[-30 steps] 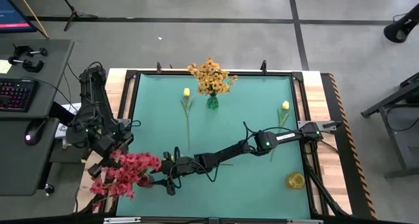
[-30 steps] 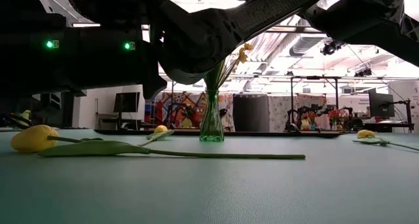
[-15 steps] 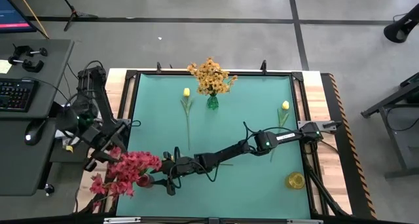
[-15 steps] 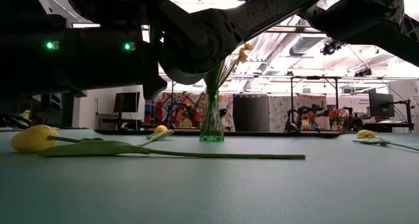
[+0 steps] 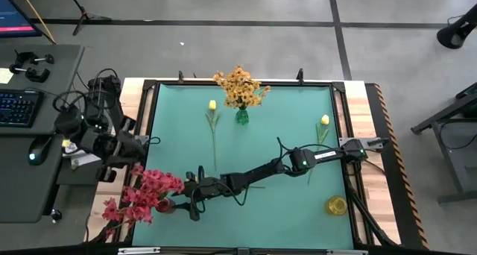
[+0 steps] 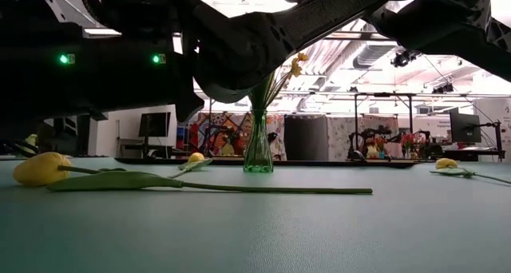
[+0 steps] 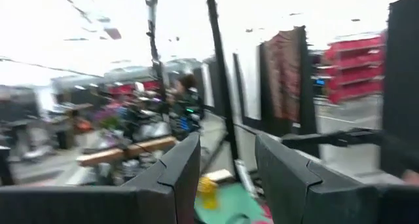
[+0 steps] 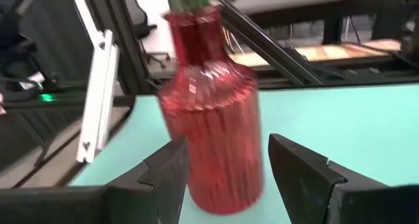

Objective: Sort flowers into vase by color
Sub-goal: Put the bottom light yellow flower into the yellow flower

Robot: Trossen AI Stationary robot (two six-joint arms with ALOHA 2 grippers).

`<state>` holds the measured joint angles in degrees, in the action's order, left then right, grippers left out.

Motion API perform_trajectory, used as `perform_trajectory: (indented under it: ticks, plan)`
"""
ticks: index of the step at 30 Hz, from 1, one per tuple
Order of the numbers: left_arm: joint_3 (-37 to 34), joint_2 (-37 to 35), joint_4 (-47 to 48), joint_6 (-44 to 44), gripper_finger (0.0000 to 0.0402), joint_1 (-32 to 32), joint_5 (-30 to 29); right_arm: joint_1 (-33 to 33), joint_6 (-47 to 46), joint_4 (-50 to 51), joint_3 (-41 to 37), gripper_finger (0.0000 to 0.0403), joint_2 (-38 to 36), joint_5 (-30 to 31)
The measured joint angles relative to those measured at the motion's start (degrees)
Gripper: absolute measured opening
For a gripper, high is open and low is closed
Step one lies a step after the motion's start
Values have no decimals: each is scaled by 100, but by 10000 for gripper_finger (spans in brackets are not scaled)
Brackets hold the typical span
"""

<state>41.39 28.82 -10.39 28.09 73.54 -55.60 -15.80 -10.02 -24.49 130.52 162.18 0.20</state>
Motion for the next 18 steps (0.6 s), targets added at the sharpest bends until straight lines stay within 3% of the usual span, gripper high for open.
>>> perform_trajectory:
  ticks: [6, 12, 18]
  plan:
    - [2, 0, -452, 656, 136, -173, -152, 147, 0, 737, -2, 198, -183, -207]
    - [-33, 4, -411, 512, 136, -620, -190, 294, 139, 1676, -2, 198, -438, -776]
    - [-37, 15, -61, 97, 136, -1117, -189, 423, 762, 3316, -4, 198, -823, -680]
